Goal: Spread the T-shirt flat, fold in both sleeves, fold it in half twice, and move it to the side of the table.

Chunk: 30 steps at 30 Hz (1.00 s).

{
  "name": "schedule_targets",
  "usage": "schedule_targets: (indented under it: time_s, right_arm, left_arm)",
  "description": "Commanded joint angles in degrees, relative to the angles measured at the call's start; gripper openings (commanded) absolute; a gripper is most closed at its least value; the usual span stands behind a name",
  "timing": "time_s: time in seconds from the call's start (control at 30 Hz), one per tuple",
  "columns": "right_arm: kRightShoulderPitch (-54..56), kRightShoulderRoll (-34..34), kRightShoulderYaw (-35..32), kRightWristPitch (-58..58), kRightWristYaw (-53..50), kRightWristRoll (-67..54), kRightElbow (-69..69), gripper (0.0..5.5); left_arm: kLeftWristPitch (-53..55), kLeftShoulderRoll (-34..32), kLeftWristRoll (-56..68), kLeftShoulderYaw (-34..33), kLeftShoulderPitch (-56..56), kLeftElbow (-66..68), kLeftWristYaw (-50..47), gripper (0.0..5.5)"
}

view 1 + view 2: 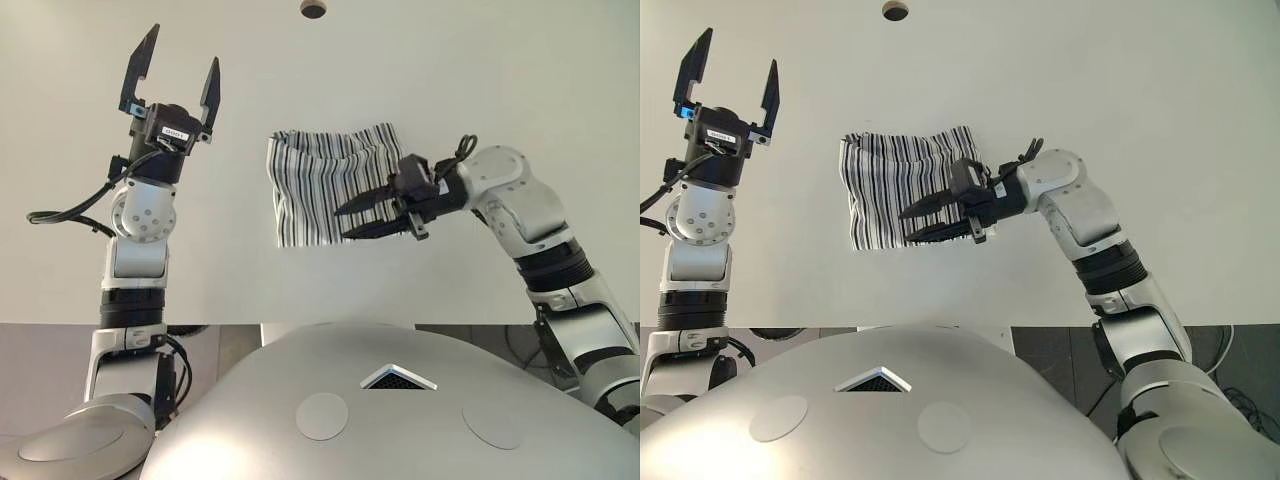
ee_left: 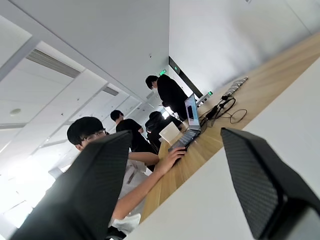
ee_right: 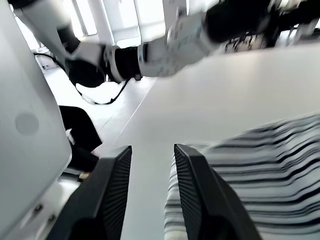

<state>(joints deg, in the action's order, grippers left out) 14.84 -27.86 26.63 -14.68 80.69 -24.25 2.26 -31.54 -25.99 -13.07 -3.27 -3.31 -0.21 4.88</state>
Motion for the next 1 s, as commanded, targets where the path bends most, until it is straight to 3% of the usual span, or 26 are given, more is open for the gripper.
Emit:
schedule_targets:
  time_s: [0.03, 0.17, 0.27, 0.47, 0.53, 0.6, 0.8, 1.0]
  right_arm:
    - [8.63, 7.24, 1.00, 2.82, -4.14, 6.57, 15.08, 1.60]
    - [14.09, 14.38, 0.89, 9.12, -8.06, 12.28, 29.12, 1.60]
    - [15.79, 15.60, 0.57, 14.31, -9.88, 16.54, 37.59, 1.60]
    - [13.73, 9.85, 8.35, 29.98, -15.00, 32.01, 51.12, 1.60]
    - [14.18, 6.79, 8.14, 31.97, -17.35, 33.01, 55.20, 1.60]
    - [16.21, 3.85, 5.07, 32.72, -23.60, 31.53, 60.45, 1.60]
    - [21.35, -7.15, -7.62, 27.79, -55.06, 25.12, 74.14, 1.60]
    - [19.87, -6.79, -12.90, 24.32, -68.79, 28.30, 76.48, 1.60]
  left_arm:
    - [-0.35, 0.10, -0.30, -0.07, -0.47, -1.65, 0.52, 3.29]
    - [-0.96, 0.29, -0.92, 0.35, -1.13, -2.01, 0.67, 3.29]
    - [-0.84, 0.36, -1.02, 0.18, -2.17, -3.27, 0.93, 3.29]
    - [-0.06, 0.62, -1.77, 0.10, -3.63, -5.27, 1.24, 3.29]
    - [0.28, 0.74, -1.93, -0.20, -4.17, -6.05, 1.05, 3.29]
    - [0.40, 0.95, -2.15, -0.55, -4.60, -6.38, 0.61, 3.29]
    - [0.10, 2.97, -4.21, 0.28, -5.07, -6.42, -1.53, 3.29]
    - [-0.34, 4.28, -6.60, 0.09, -5.04, -6.49, -3.39, 3.29]
